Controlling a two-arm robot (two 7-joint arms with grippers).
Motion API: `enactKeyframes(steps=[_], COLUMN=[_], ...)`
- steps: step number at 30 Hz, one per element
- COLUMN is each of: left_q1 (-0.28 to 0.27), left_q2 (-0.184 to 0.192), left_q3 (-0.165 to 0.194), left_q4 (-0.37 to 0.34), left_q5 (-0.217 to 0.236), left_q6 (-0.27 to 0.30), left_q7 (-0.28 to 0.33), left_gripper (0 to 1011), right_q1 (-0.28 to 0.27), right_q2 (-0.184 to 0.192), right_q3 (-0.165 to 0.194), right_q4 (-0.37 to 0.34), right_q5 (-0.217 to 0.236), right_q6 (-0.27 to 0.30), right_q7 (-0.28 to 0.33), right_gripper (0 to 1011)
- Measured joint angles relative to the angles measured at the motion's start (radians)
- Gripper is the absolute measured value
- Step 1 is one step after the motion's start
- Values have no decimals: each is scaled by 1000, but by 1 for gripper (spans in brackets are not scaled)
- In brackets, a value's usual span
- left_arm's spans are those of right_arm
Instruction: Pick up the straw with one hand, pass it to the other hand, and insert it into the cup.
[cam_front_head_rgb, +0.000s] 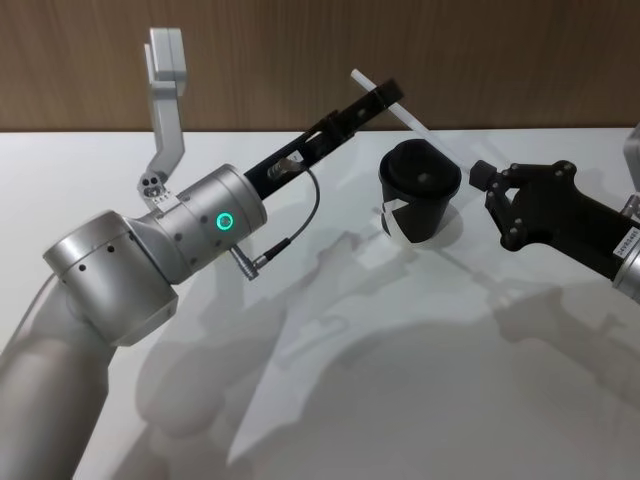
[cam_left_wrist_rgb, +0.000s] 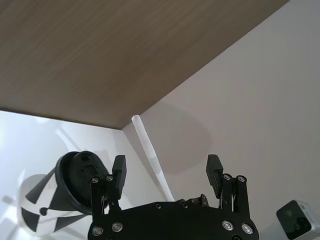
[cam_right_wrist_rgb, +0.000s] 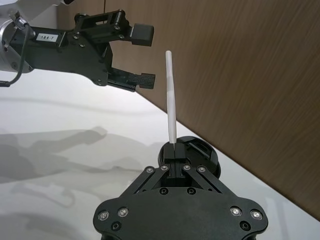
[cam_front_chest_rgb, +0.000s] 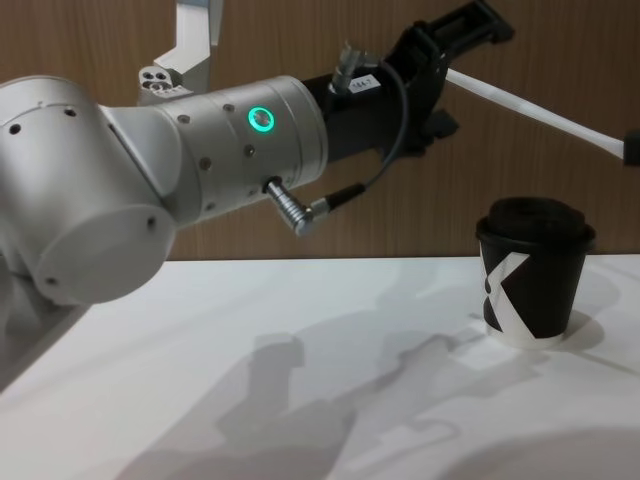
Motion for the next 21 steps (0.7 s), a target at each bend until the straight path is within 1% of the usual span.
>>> enactKeyframes(steps=[11, 21], left_q1=[-14, -30], left_q2=[-32, -48], left_q3=[-4, -4], left_q4=[29, 52], left_q5=[-59, -88], left_q6=[24, 28], left_q7=[1, 2], left_gripper=[1003, 1002], right_q1=[0, 0], right_q2=[0, 0], right_q3=[0, 0], right_q4=[0, 0], right_q5=[0, 0], right_q6=[0, 0], right_q7=[0, 0], right_gripper=[0, 0])
